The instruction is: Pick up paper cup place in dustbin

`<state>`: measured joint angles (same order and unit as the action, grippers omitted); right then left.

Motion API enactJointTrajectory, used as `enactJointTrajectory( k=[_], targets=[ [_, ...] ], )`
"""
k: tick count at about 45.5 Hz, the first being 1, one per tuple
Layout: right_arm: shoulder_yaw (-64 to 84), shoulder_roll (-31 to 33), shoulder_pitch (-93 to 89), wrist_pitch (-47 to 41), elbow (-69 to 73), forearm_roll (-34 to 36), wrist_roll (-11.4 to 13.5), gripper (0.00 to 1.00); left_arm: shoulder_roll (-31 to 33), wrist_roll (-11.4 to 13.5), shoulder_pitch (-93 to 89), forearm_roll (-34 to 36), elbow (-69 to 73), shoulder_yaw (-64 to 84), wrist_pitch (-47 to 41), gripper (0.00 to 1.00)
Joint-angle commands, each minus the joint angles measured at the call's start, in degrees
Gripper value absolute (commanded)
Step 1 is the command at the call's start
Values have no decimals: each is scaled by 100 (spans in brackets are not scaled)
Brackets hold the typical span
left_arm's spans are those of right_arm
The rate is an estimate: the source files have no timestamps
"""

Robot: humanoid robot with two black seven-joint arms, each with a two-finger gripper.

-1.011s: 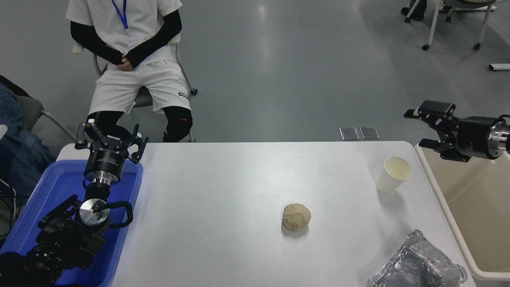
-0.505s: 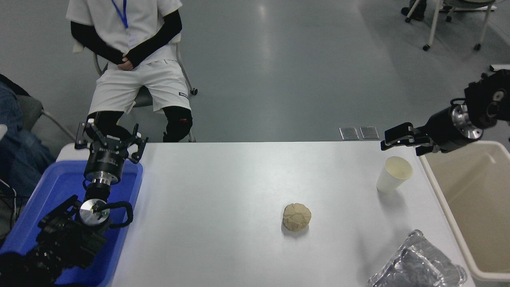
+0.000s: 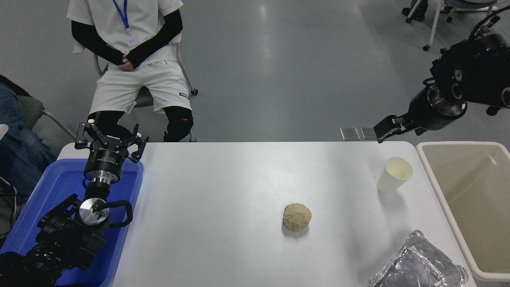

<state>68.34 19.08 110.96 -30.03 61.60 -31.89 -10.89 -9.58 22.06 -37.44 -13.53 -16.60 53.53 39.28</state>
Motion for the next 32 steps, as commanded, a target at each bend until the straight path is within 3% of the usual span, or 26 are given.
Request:
enactJointTrajectory(
  k=[1,32],
  targets=[
    [92,-1,-110,120,-43,-28,26,100,0,0,0,0,-1,0,1,99],
    [-593,289,-1269,102,-860,25,158,100,0,0,0,0,-1,0,1,99]
  ],
)
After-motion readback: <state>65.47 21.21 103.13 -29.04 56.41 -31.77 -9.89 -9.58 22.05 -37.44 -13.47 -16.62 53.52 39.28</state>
